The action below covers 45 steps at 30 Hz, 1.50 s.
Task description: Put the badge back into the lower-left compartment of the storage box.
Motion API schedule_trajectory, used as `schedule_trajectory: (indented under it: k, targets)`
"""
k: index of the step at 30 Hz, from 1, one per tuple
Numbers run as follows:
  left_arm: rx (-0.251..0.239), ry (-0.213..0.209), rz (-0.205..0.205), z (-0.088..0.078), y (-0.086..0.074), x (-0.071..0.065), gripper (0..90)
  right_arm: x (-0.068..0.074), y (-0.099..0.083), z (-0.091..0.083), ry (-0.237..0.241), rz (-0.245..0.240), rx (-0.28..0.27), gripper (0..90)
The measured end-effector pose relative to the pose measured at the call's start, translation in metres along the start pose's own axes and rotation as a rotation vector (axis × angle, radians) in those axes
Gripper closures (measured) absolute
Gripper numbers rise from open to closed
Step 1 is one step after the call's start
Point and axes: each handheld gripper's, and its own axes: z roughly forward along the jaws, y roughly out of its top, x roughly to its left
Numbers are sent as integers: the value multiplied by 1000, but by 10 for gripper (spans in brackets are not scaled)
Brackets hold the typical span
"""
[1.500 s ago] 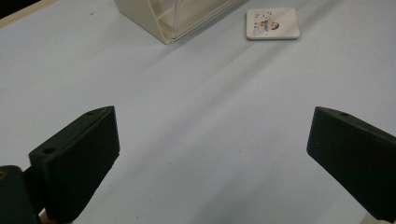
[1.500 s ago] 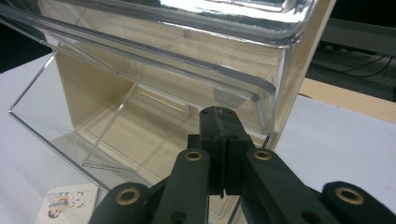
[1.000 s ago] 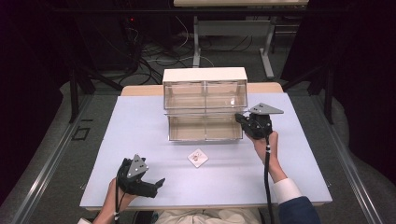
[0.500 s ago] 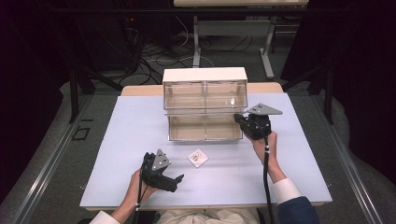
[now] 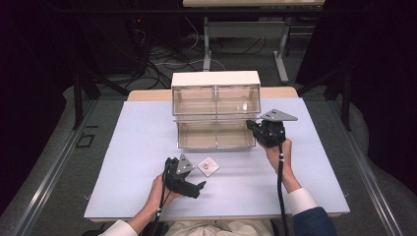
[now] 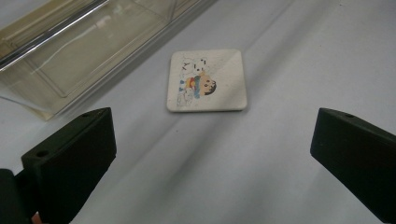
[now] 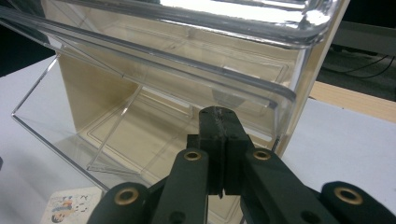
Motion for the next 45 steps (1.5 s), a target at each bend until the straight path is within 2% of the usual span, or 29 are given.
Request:
schedule_trajectory:
  k: [2,5,6,9,10,12,13,16,21,25,31,36,45]
  targets:
    - [1,7,7,3,3,-1,2,0,0,0,-3,-3,-1,900]
    - [6,4,-6,7,5,-2,7,0,0,0,0,0,0,900]
    - [6,11,4,10,7,-2,28,0,0,0,2,2,-2,900]
    - [15,0,7,15,9,-3,45,0,0,0,3,5,-1,900]
    - [14,-6,6,17,9,-4,84,0,0,0,0,-2,-3,900]
    - [24,-4,13,20,11,-4,99,0,0,0,1,2,-1,900]
    - [24,-4,16,22,11,-4,149,0,0,0,4,1,-2,900]
    - [33,-6,6,27,13,-2,172,0,0,0,4,2,-3,900]
    - [54,-8,15,34,15,0,236,0,0,0,2,1,-3,900]
    - [73,-25,13,39,16,2,259,0,0,0,1,1,-2,900]
    - [72,-29,-6,43,16,6,276,0,0,0,4,1,-3,900]
    - [74,-45,-4,45,16,7,313,0,0,0,5,4,-1,900]
    - [69,-71,-9,47,14,11,323,0,0,0,1,-1,-3,900]
